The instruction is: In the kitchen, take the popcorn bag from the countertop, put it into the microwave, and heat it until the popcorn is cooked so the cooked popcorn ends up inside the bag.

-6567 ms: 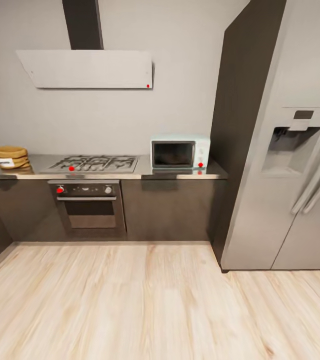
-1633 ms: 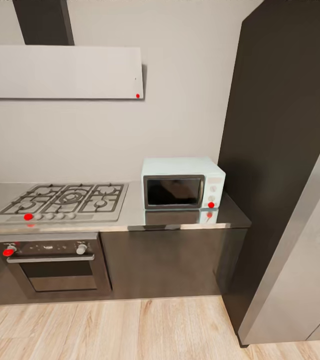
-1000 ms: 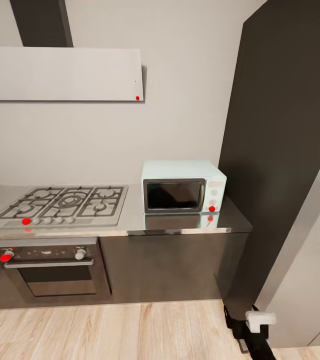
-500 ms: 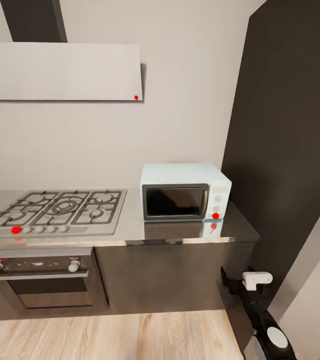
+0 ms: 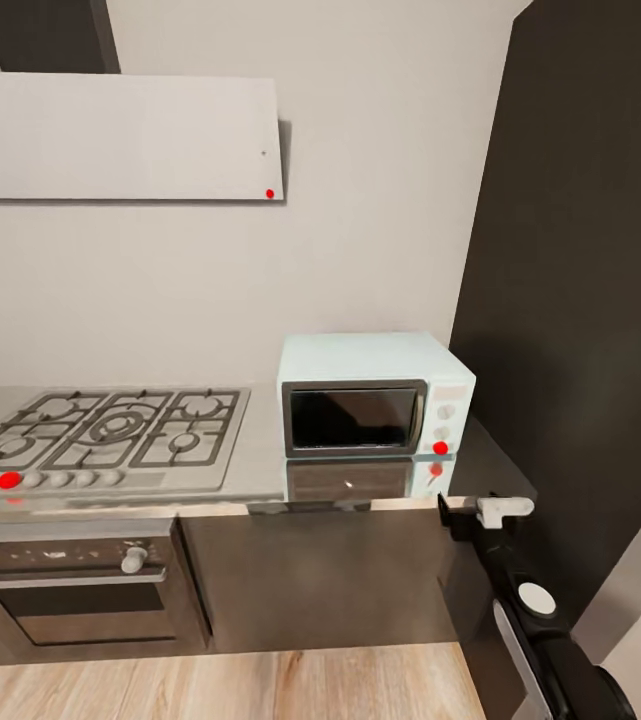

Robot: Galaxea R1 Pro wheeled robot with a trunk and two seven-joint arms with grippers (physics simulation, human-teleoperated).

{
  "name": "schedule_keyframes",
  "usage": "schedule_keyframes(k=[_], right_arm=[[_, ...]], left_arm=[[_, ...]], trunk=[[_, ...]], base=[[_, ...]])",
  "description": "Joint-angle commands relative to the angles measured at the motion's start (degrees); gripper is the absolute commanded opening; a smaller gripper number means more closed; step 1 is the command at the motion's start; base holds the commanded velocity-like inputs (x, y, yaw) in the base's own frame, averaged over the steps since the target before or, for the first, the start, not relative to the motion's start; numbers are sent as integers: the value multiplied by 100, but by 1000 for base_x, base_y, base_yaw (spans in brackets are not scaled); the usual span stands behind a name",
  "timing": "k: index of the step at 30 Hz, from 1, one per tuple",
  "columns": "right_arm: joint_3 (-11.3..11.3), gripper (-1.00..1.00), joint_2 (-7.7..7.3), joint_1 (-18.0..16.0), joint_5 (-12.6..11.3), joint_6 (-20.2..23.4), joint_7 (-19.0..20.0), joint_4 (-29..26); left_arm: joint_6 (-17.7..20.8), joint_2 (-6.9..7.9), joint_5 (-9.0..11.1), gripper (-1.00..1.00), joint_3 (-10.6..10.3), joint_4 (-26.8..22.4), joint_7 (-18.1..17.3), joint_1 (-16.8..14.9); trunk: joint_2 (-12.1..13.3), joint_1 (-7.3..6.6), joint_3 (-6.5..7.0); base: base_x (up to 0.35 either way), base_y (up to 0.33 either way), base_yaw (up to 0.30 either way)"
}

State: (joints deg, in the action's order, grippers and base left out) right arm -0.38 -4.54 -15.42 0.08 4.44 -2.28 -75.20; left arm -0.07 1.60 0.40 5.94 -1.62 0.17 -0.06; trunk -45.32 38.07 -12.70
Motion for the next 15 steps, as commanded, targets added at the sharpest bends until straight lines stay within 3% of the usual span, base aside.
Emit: schedule_keyframes(k=[1,9,15], right_arm=[[8,100,-3,-54,1,85,-25,-11],[3,100,-3,-126,-8,127,-35,-12],[4,100,-3,-207,-6,123,-29,-75]], left_arm=[[-1,-1,4,100,39,-5,1,-1],[-7,-22,4,100,39,-5,6,-2],[-2,-28,4,100,39,-5,8,-2]], trunk=[[-6,1,-8],[-6,1,-8],[-6,1,-8]], base=[[2,0,0],[4,0,0],[196,34,0]])
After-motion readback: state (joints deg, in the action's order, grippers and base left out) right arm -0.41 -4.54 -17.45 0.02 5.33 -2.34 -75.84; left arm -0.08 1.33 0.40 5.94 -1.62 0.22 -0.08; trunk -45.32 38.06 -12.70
